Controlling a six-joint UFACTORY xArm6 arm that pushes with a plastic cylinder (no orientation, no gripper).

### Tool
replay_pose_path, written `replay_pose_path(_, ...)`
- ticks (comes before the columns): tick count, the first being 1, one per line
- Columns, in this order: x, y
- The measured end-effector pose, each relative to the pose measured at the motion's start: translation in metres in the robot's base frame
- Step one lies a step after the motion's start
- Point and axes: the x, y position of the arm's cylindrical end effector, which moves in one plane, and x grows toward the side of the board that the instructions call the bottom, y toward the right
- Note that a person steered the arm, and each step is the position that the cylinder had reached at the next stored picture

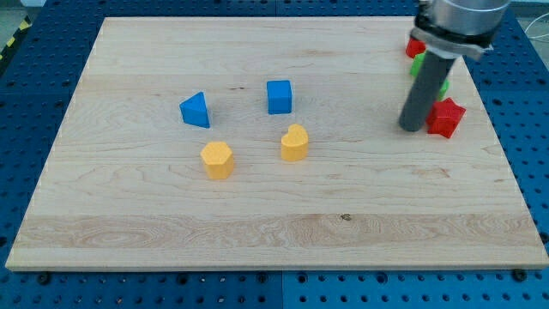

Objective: Slide blue cube closer to red star

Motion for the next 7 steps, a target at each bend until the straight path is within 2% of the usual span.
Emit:
replay_pose_path(1, -0.01, -0.046)
replay_pose_path(2, -0.031, -0.057)
replay_pose_path(3, -0.066, -0.077)
replay_pose_path(4, -0.09, -0.127)
replay_pose_path(5, -0.077, -0.17)
replay_pose_path(7, -0.018, -0.146)
